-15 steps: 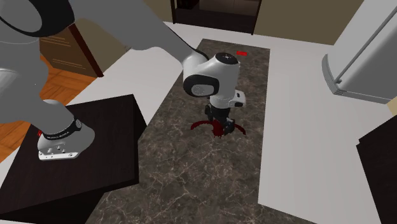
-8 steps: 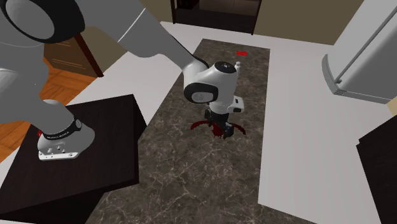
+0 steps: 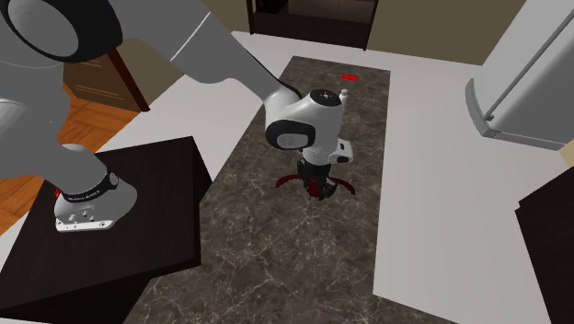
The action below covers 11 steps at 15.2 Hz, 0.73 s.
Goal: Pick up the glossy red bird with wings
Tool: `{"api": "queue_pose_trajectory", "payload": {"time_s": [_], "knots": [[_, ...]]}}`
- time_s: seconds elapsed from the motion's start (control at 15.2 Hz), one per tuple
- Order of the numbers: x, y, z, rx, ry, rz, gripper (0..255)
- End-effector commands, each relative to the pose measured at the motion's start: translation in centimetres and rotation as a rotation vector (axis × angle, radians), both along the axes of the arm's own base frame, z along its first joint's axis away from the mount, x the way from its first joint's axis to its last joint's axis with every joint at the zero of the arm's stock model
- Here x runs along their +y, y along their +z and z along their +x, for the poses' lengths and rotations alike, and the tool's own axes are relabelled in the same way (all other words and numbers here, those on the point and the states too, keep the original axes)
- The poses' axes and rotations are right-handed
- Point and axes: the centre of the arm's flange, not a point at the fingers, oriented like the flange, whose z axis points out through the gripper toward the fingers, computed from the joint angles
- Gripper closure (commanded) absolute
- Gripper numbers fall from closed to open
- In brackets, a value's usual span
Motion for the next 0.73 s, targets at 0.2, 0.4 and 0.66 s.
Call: {"api": "queue_pose_trajectory", "payload": {"time_s": [0.2, 0.4, 0.66], "knots": [[0.0, 1.0, 0.1, 0.001, 0.0, 0.0, 255], [0.0, 2.6, 0.1, 0.001, 0.0, 0.0, 255], [0.0, 4.7, 0.1, 0.001, 0.0, 0.0, 255]]}}
